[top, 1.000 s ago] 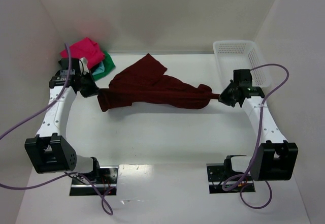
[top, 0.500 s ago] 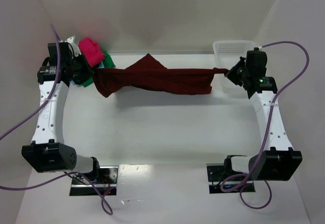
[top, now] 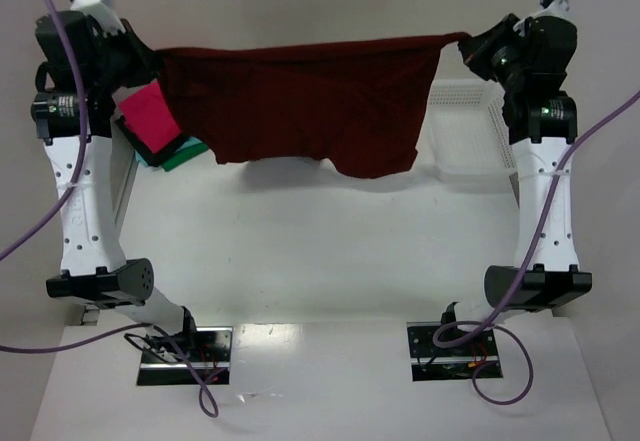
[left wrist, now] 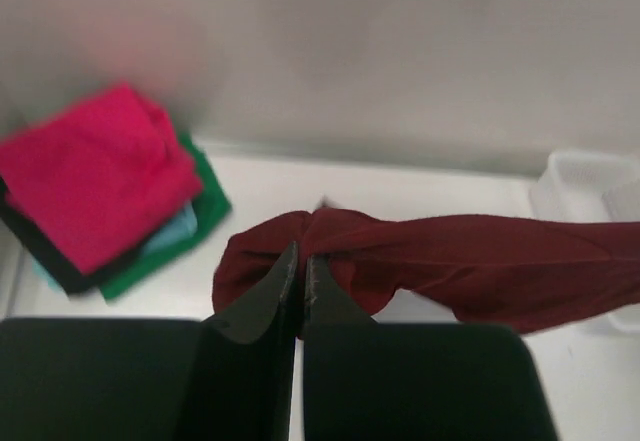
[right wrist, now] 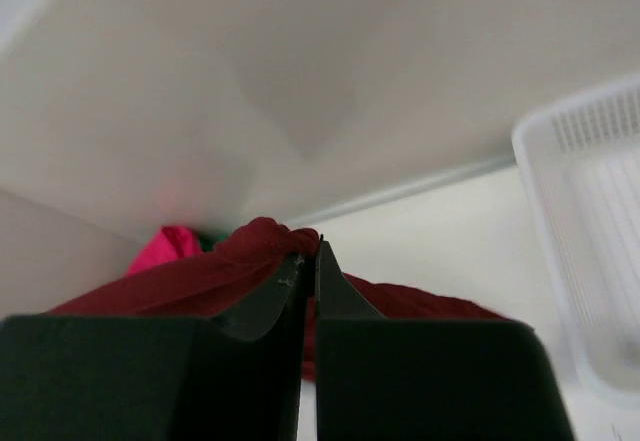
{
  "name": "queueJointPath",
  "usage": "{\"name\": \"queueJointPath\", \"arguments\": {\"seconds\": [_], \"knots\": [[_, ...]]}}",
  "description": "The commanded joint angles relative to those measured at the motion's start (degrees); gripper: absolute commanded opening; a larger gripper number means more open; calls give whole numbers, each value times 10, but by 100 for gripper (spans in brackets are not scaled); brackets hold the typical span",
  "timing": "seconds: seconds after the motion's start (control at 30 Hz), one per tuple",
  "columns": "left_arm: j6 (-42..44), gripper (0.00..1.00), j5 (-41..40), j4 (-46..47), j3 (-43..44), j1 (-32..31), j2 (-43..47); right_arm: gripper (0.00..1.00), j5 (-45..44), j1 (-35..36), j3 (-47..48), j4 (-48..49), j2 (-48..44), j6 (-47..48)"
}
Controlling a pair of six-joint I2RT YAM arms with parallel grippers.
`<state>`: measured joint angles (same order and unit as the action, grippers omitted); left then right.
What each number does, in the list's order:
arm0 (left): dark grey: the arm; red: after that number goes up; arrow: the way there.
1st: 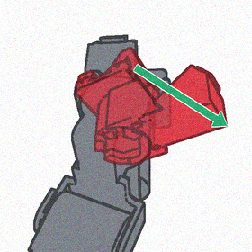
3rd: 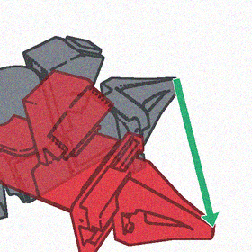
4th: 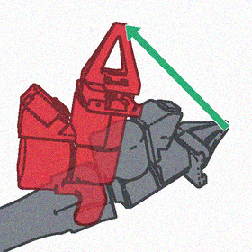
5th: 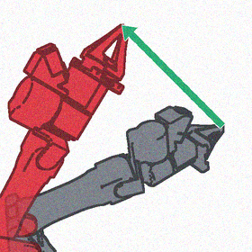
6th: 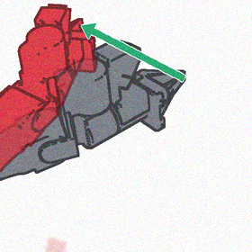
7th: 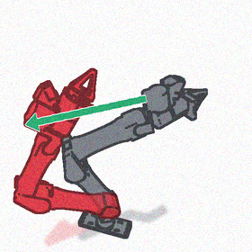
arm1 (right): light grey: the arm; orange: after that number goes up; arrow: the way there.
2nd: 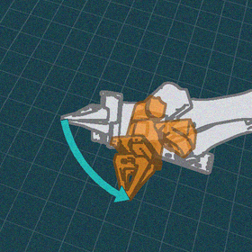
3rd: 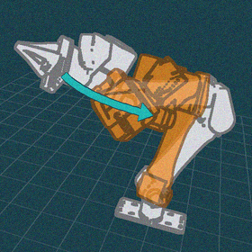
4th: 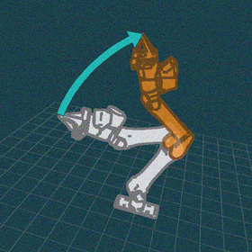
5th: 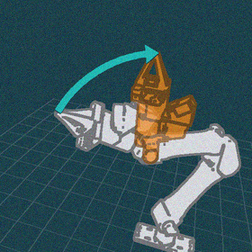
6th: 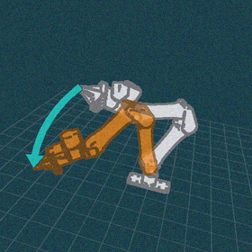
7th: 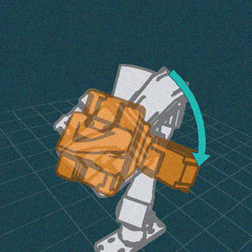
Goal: Fold and stack the t-shirts
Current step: Flatten out the tshirt
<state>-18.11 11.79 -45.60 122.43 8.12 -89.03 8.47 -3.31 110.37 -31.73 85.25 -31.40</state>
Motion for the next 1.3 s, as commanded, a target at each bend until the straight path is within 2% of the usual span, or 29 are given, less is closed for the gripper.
{"name": "queueJointPath", "arguments": {"seconds": [0.0,0.07,0.13,0.17,0.23,0.3,0.4,0.5,0.63,0.73,0.83,0.87,0.97,1.07,1.17,1.27], "knots": [[40,0,-51,26,134,18,1,0,-34,-21,100,39,-9,20],[47,0,-51,26,142,18,9,0,-41,-21,100,39,-38,31],[61,0,-51,26,119,18,51,0,-52,-21,70,39,-95,38],[62,0,-56,26,119,18,66,0,-52,-21,60,39,-96,38],[67,0,-63,31,63,18,138,0,-52,-21,24,39,-167,43],[67,0,-69,37,30,18,210,0,-67,-21,1,31,-200,51],[62,0,-112,44,-28,18,274,0,-109,-6,-15,5,-257,56],[55,0,-168,38,-38,18,349,0,-170,33,-7,-36,-312,56],[55,0,-206,24,38,4,344,0,-217,62,15,-73,-344,49],[55,0,-220,24,65,-1,303,0,-239,62,-43,-73,-355,37],[55,0,-199,24,49,-1,252,0,-245,62,-128,-69,-331,16],[46,0,-189,38,33,-1,237,0,-236,62,-157,-56,-324,9],[33,0,-158,72,-91,-1,228,0,-203,62,-288,-13,-284,-25],[20,0,-120,117,-278,-1,228,0,-163,62,-378,29,-240,-70],[10,0,-105,143,-372,-1,228,0,-152,62,-459,73,-190,-97],[-1,0,-93,174,-449,-1,176,0,-130,62,-501,108,-116,-117]]}}
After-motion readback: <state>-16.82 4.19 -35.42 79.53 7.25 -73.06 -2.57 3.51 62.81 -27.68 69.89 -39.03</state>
